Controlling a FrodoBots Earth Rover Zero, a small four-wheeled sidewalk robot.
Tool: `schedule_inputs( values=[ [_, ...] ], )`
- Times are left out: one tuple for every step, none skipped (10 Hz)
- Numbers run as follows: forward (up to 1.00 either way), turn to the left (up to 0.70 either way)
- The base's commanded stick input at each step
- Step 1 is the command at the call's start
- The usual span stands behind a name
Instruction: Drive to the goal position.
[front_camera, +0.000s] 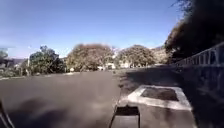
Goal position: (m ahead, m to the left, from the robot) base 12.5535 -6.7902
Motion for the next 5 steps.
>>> schedule_inputs(
  values=[
    [0.0,0.45],
    [0.0,0.45],
    [0.0,0.45],
    [0.0,0.45],
    [0.06,0.0]
  ],
)
